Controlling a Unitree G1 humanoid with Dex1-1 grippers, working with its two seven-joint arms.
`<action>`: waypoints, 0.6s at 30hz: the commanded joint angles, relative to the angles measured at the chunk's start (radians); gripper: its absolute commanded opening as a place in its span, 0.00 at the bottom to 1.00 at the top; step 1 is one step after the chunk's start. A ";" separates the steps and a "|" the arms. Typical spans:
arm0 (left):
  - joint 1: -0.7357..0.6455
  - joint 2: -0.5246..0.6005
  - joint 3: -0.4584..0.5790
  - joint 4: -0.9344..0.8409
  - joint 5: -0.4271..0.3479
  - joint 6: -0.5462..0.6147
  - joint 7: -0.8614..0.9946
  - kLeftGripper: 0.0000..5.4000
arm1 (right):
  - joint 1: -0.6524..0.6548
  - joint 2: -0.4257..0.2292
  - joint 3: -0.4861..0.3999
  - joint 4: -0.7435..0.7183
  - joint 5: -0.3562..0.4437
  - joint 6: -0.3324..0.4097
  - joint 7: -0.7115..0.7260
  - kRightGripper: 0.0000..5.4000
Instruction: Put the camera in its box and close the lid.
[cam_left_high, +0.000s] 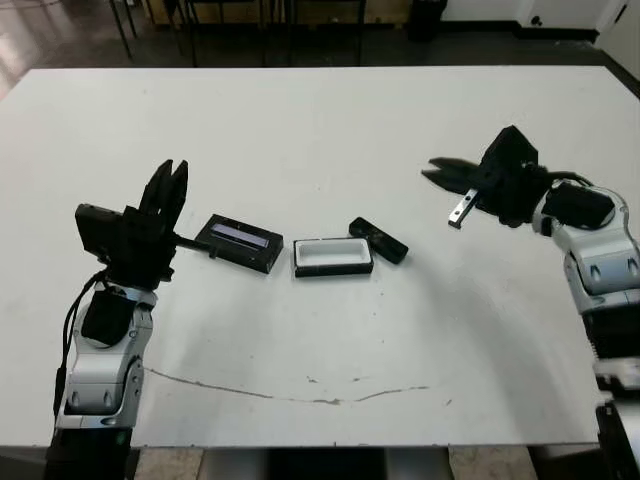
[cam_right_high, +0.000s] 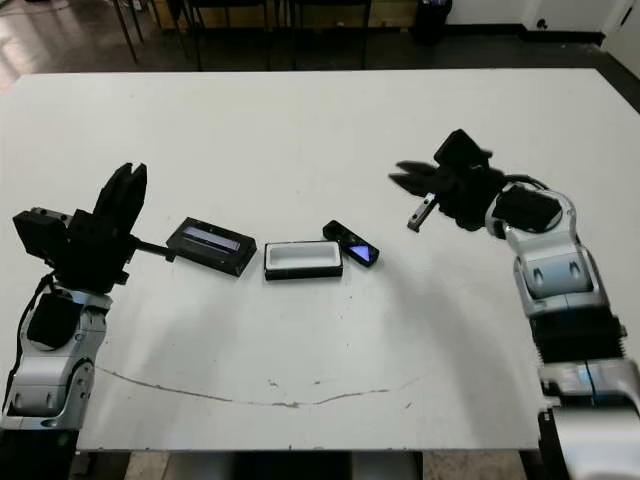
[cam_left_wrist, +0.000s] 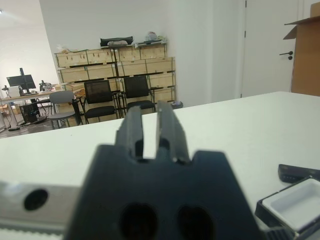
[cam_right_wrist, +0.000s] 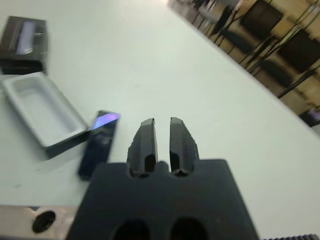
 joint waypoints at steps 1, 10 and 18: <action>0.017 0.011 0.006 0.002 -0.003 0.022 -0.004 0.00 | 0.052 -0.026 0.017 -0.078 0.015 0.087 0.019 0.07; 0.022 0.016 0.009 0.002 -0.007 0.026 -0.009 0.00 | 0.128 -0.008 0.032 -0.147 0.048 0.130 0.016 0.43; 0.025 0.016 0.005 0.000 -0.007 0.028 -0.008 0.00 | 0.151 0.005 0.049 -0.156 0.048 0.116 0.000 0.76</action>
